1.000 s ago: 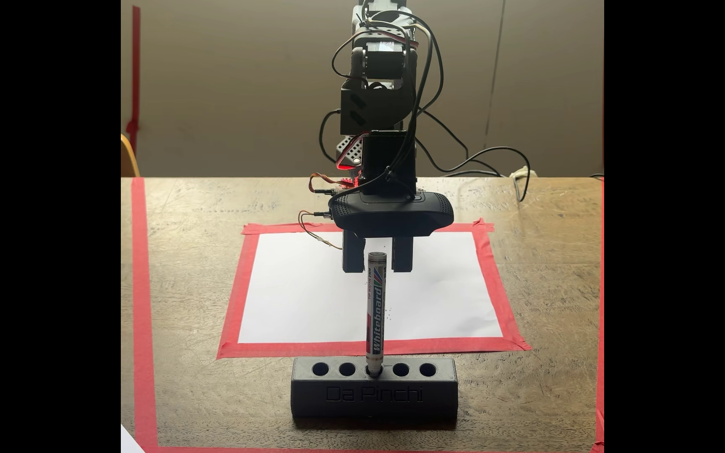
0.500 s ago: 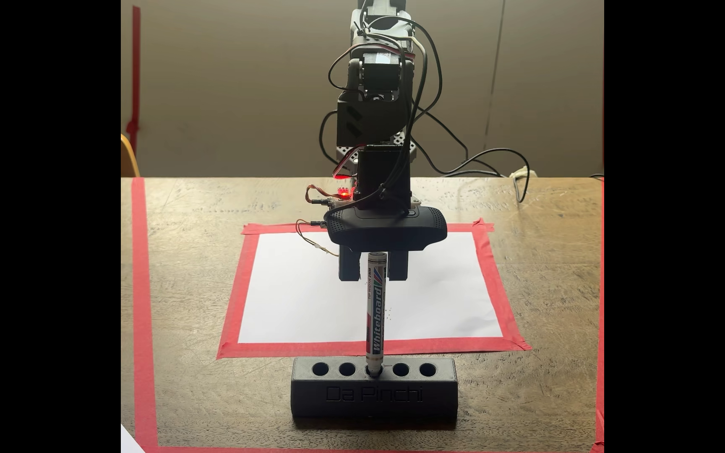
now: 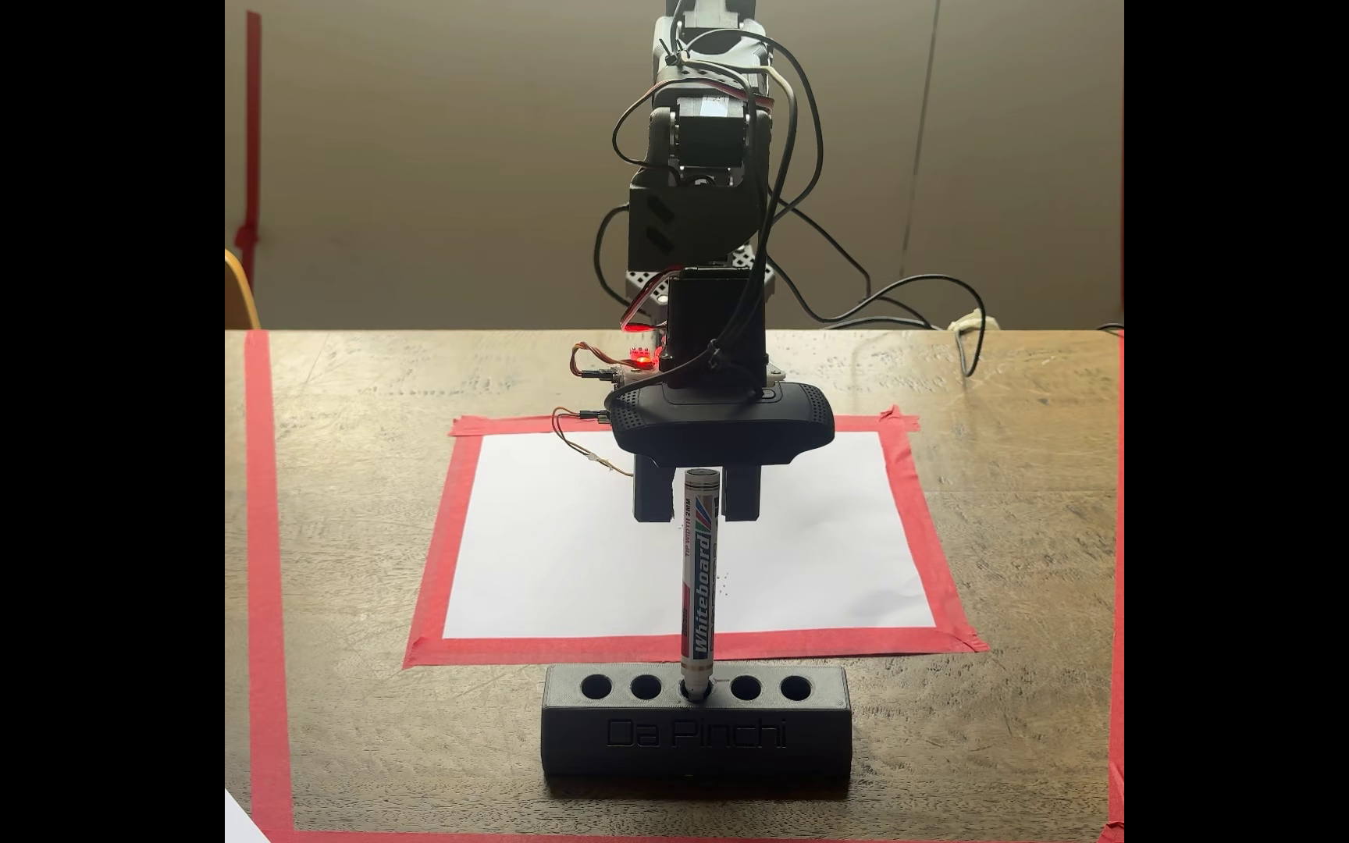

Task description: Pick up a pen

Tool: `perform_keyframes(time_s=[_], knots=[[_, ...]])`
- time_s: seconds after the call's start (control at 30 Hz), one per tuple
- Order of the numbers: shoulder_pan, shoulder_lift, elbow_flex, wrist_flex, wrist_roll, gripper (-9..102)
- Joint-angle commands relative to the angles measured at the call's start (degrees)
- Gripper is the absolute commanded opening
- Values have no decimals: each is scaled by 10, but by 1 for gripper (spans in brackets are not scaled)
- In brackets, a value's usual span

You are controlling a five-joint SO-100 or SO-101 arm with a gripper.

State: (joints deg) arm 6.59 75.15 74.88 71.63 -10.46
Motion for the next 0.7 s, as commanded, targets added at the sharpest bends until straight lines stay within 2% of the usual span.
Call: perform_keyframes(time_s=[0.0,0.67], knots=[[3,20,-12,-26,2,73],[9,22,-13,-26,-3,71]])
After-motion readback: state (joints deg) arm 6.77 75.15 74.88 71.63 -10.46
